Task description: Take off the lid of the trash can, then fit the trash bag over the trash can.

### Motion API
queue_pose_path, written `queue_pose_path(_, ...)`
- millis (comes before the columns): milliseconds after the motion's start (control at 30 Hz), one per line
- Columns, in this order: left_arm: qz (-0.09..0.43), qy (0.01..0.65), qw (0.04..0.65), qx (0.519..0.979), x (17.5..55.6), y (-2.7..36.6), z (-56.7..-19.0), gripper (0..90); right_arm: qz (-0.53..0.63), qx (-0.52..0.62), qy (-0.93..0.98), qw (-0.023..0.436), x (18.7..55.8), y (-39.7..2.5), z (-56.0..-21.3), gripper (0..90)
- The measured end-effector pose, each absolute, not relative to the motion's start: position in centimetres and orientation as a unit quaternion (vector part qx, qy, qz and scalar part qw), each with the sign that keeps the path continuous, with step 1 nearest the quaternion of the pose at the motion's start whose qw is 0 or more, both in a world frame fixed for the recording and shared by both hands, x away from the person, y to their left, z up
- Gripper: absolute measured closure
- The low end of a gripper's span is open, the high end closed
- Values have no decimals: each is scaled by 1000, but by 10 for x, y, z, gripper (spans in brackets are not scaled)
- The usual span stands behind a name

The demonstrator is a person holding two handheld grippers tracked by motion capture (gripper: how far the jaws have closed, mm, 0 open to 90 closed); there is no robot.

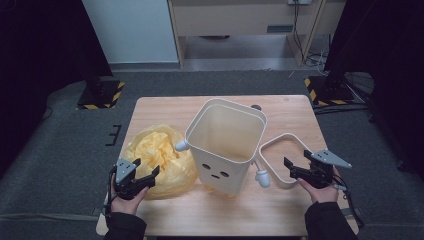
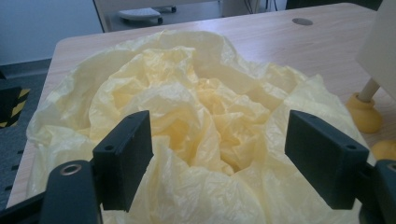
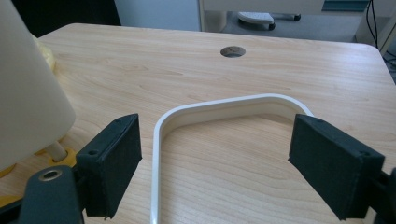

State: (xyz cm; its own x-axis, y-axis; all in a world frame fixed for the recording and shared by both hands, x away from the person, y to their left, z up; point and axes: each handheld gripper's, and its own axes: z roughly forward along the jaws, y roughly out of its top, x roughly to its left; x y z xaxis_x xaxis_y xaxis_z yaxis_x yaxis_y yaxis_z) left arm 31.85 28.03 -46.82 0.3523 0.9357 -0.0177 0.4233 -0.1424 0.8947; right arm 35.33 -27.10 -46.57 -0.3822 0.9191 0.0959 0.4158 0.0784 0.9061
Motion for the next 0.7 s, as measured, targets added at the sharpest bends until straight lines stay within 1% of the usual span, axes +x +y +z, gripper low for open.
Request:
queue_pose_path(233, 288, 491, 413, 711, 322, 277, -473, 219, 470, 510, 677, 246, 358, -279, -470, 129)
queue_pose_path(467, 280, 497, 402, 716, 324, 278, -478, 206, 463, 511, 680, 248, 359, -280, -472, 125)
queue_pose_path(533, 271, 504, 389, 722, 327, 279, -482, 184, 461, 513, 681, 248, 360, -280, -473, 124)
queue_pose_path(700, 259, 514, 358, 735, 334, 280, -491, 198, 458, 510, 685, 247, 359, -278, -473, 124)
